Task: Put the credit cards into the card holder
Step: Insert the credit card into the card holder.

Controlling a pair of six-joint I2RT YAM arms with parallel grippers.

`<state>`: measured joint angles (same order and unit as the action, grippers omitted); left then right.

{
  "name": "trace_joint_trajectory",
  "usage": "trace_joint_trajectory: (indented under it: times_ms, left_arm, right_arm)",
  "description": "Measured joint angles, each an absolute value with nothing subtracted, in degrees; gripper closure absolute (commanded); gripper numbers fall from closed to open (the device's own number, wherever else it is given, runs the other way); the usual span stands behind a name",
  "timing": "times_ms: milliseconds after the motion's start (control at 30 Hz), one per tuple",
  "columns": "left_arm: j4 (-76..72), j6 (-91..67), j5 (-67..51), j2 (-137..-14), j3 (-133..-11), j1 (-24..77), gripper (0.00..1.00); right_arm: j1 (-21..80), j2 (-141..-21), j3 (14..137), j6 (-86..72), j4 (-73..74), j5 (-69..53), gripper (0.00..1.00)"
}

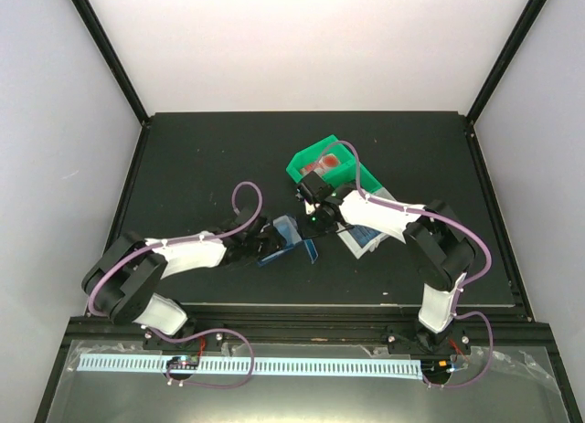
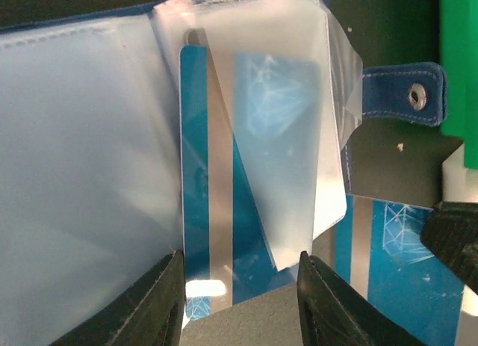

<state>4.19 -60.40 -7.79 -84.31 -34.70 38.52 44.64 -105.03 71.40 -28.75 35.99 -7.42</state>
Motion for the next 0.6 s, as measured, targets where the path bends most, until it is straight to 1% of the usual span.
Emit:
trace_joint_trajectory:
  times_ms: [133,333,500,600]
  left_arm:
    - [-1.87,-63.55,-8.84,-83.35,-31.2,37.82,0.59]
    - [-8.8,-66.98,-9.76,-81.89,-26.52,37.1,0.72]
    - [-11.05,-68.18,-9.91,-81.69,-24.97,37.06,0.79]
    - [-11.75,-68.58,-9.91,-81.28,-24.18,36.91,0.81]
  right_arm:
    - [44.64,-104.92,71.09,-28.82,35.53,-7.68,0.99]
    - [44.64,-104.77,70.76,-28.82,35.14,-7.75,0.99]
    - [44.64,-104.64,70.57,-28.86,34.94,-7.75,0.99]
    - [44.64,-104.64,70.57,-28.86,34.89,-7.77,0.99]
